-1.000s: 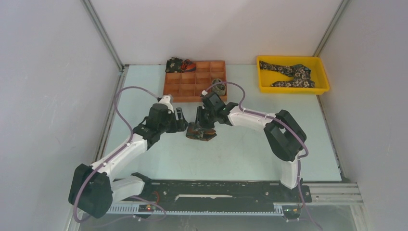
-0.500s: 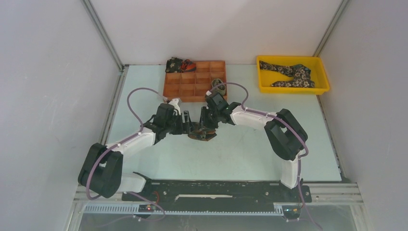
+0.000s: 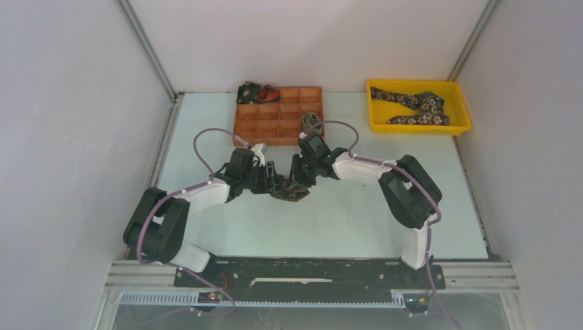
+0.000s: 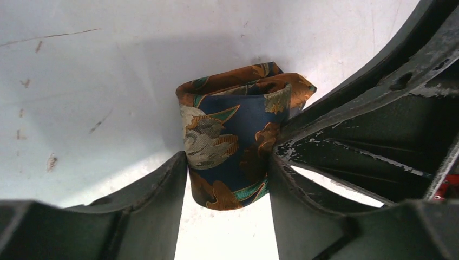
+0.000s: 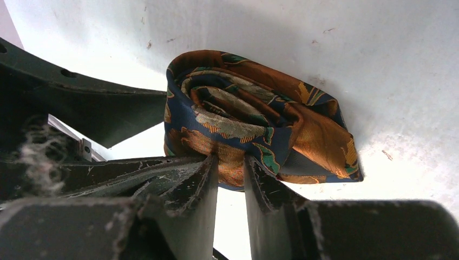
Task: Roll the ties
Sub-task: Roll the tie at the center of the board.
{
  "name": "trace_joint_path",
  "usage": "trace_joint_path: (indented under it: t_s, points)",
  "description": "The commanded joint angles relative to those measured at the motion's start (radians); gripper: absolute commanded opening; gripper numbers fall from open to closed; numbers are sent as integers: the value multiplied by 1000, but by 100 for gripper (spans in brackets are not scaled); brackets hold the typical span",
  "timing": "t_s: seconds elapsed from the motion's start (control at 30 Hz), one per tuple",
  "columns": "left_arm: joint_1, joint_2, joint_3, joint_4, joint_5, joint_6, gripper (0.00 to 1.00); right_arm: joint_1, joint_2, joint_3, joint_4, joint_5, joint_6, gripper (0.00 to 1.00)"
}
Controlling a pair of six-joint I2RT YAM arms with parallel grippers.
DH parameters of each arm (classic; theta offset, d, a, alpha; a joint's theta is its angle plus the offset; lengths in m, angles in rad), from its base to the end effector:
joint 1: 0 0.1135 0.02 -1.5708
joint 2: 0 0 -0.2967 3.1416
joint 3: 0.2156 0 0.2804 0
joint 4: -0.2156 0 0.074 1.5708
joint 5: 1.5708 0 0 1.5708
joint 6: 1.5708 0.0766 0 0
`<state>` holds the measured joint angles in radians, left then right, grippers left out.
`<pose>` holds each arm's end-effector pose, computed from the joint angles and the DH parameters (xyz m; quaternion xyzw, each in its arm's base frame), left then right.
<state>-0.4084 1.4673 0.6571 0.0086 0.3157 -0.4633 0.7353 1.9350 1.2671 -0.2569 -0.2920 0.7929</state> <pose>0.2877 -0.1504 0.1461 0.0338 0.9167 -0.2885 0.2744 0.3313 0.3294 0.1505 -0.0191 0.9391 0.3169 0.1313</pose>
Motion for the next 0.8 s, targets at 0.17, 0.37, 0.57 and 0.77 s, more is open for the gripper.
trace_joint_path:
  t_s: [0.17, 0.37, 0.57, 0.77]
  points:
    - [-75, 29, 105, -69, -80, 19, 49, -25, -65, -50, 15, 24, -38, 31]
    - [-164, 31, 200, -214, -255, 41, 47, -56, -152, -112, 33, 13, -49, 47]
    - [-242, 67, 285, -301, -378, 62, 46, -97, -227, -193, 59, 10, -51, 62]
    - [-306, 119, 369, -407, -470, 87, 44, -134, -248, -281, 128, -22, -37, 68]
